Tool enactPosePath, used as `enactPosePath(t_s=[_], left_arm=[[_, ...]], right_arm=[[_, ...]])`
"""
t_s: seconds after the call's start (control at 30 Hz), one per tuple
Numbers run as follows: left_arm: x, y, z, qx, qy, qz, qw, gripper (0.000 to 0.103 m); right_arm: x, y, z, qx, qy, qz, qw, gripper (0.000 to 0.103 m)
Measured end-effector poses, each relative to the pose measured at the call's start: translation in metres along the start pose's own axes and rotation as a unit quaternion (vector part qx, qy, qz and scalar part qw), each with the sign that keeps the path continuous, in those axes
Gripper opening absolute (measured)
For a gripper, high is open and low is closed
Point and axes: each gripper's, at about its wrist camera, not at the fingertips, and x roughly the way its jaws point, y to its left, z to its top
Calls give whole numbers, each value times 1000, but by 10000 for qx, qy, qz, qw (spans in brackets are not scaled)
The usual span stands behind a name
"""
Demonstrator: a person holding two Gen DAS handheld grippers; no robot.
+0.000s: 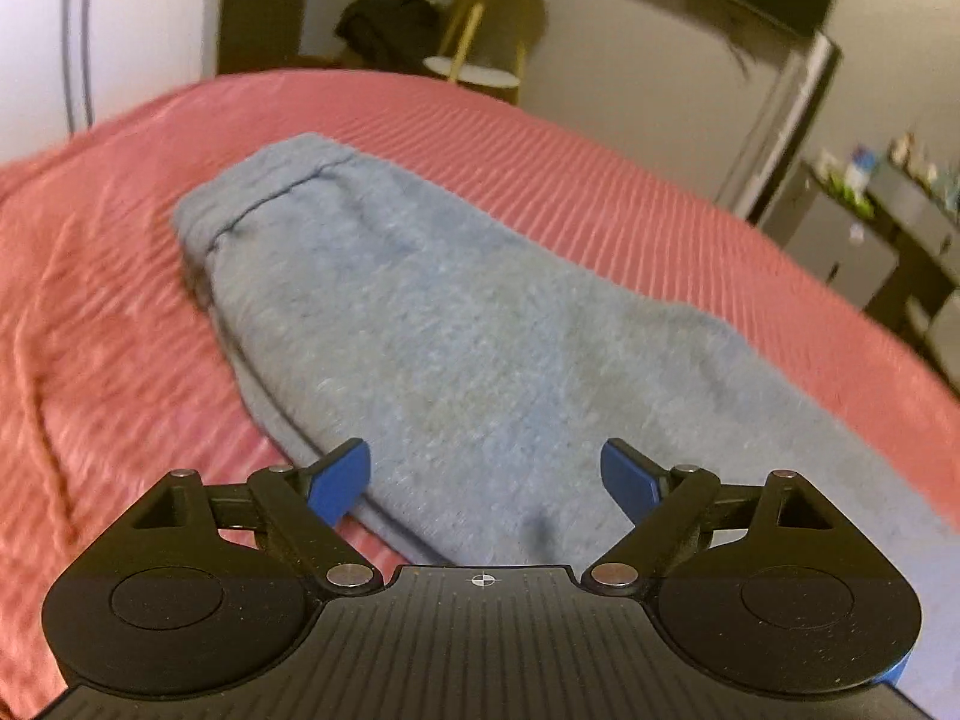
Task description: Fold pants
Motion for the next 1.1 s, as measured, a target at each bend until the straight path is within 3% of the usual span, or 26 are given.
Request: enactPosePath(t_s=[0.07,0.23,0.37,0.73,0.8,0.93,1.03,1.1], left_arm=[[-3,4,-1,-156,6,-50,9999,90],[11,13,-1,-306,278,-25,9991,90],[18,8,-4,-277,391,-36,9988,89],[37,1,-7,-159,720,198,9971,87],[37,2,-8,-159,710,198,9972,87],[37,3,-8,-152,684,169,9974,87],[36,3,-8,-172,659,121,9976,87],[35,4,-8,-187,640,107,9977,87]], right_arm=[[13,-7,-2,330,53,26,9994,52],[30,-21,1,1065,-100,345,9937,36],[39,-23,6,1153,-77,414,9924,22],[39,-9,13,759,-60,99,9971,23],[33,2,14,450,-150,-2,9989,16],[12,49,7,-654,-482,-125,9966,14],[-10,106,-11,-1833,-784,-42,9799,14],[-21,151,-35,-2640,-727,385,9610,14]])
